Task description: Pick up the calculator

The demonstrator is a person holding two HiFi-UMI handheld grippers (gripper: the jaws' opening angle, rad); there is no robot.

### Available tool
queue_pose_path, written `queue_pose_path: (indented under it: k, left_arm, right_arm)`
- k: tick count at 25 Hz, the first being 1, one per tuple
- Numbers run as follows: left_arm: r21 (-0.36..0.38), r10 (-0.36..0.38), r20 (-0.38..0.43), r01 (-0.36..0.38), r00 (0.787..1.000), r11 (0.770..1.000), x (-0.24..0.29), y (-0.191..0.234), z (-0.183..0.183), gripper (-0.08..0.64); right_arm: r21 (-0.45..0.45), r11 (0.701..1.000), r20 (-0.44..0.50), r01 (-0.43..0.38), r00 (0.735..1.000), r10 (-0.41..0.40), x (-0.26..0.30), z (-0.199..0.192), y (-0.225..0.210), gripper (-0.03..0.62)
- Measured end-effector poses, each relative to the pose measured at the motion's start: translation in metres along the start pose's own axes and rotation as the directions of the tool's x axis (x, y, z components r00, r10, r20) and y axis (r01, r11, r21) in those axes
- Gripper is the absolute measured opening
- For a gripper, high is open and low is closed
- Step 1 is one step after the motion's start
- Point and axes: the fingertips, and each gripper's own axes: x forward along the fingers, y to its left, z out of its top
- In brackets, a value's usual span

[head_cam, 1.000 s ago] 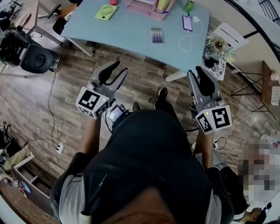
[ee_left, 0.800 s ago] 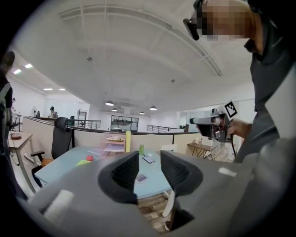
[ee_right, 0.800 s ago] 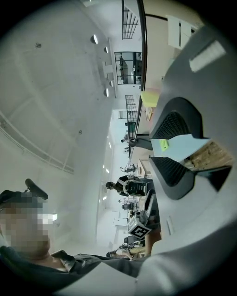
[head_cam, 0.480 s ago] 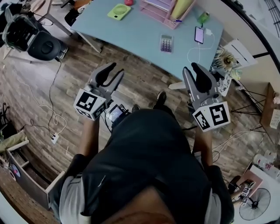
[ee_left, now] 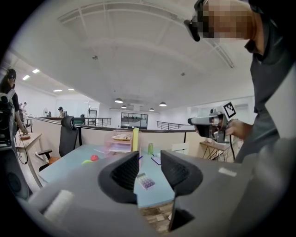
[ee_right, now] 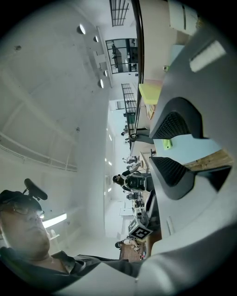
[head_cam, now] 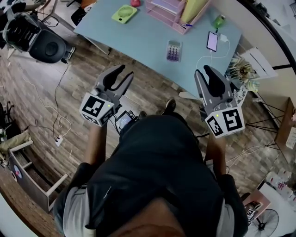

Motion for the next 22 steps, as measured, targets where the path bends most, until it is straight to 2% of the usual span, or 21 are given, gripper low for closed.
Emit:
queue_pose_path:
  k: [6, 14, 18, 22]
  left_arm:
    - [0.002, 0.039, -0.026, -0.039, 0.999, 0.999, 0.038, -0.005, 0.008, 0.178]
    - [0.0, 0.13, -0.068, -0.13, 0.989, 0.991, 0.067, -0.005, 0.009, 0.178]
    - [-0.008, 0.157, -0.094, -0.159, 0.983, 0.987, 0.085, -0.004, 0.006, 0.178]
    - [-0.003, 0.155, -0.108, -0.156, 0.982, 0.988, 0.113, -0.005, 0.006, 0.178]
  right_arm:
    - [0.022, 0.998, 0.005, -0.058, 0.998, 0.058, 0.016, -0.002, -0.041, 0.119]
    - [0.046, 0.987, 0.02, -0.153, 0.988, 0.152, 0.037, -0.003, -0.084, 0.118]
    - [0.054, 0.983, 0.024, -0.177, 0.984, 0.176, 0.043, -0.003, -0.105, 0.118]
    - [0.068, 0.982, 0.015, -0.176, 0.984, 0.176, 0.041, -0.013, -0.131, 0.118]
